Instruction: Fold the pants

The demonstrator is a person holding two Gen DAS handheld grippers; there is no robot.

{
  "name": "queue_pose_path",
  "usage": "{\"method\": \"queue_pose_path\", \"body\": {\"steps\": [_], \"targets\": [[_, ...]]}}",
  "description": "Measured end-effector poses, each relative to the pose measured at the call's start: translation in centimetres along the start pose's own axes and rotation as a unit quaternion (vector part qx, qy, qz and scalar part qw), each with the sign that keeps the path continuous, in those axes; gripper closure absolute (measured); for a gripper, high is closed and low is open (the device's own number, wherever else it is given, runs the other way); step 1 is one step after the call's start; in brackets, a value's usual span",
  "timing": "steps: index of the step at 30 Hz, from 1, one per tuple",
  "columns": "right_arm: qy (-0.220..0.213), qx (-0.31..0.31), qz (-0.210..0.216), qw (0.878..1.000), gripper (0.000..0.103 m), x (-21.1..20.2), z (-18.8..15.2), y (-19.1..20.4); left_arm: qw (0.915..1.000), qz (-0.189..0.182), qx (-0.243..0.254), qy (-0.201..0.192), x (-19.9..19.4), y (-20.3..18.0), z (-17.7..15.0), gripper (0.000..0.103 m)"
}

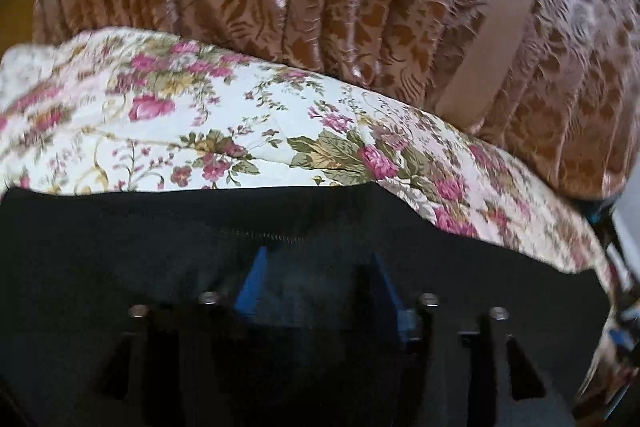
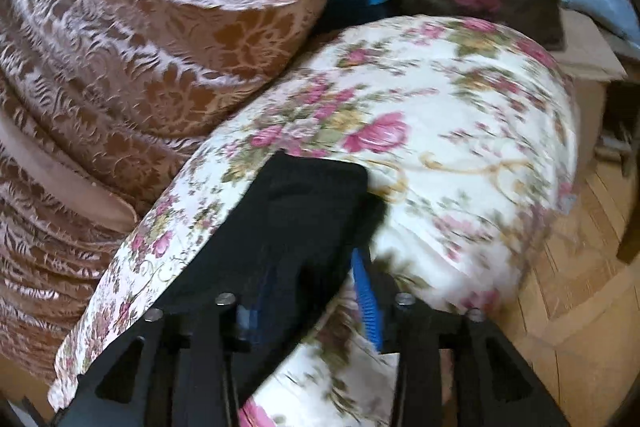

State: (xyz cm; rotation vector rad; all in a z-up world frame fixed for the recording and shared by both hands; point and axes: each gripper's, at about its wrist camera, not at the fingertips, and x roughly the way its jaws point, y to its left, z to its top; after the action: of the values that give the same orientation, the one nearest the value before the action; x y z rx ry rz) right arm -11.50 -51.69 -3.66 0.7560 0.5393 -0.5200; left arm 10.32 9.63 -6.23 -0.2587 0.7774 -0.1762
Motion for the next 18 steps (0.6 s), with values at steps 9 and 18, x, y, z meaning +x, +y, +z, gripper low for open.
{"method": "queue_pose_path", "body": {"steps": [9,18], "targets": [[0.036,0.064,0.051,0.996,0.053,3.0,-0.2,-2.0,0.9937,0.088,-0.066,-0.021,-1.5,4.0,0.2,0.022],[0.037,0.101,0.070,0.992,0.076,6.1,0.7,-1.0,0.9948,0.082,-0.058,-0.018,-0.7,4.0,-0.9,0.010]]}}
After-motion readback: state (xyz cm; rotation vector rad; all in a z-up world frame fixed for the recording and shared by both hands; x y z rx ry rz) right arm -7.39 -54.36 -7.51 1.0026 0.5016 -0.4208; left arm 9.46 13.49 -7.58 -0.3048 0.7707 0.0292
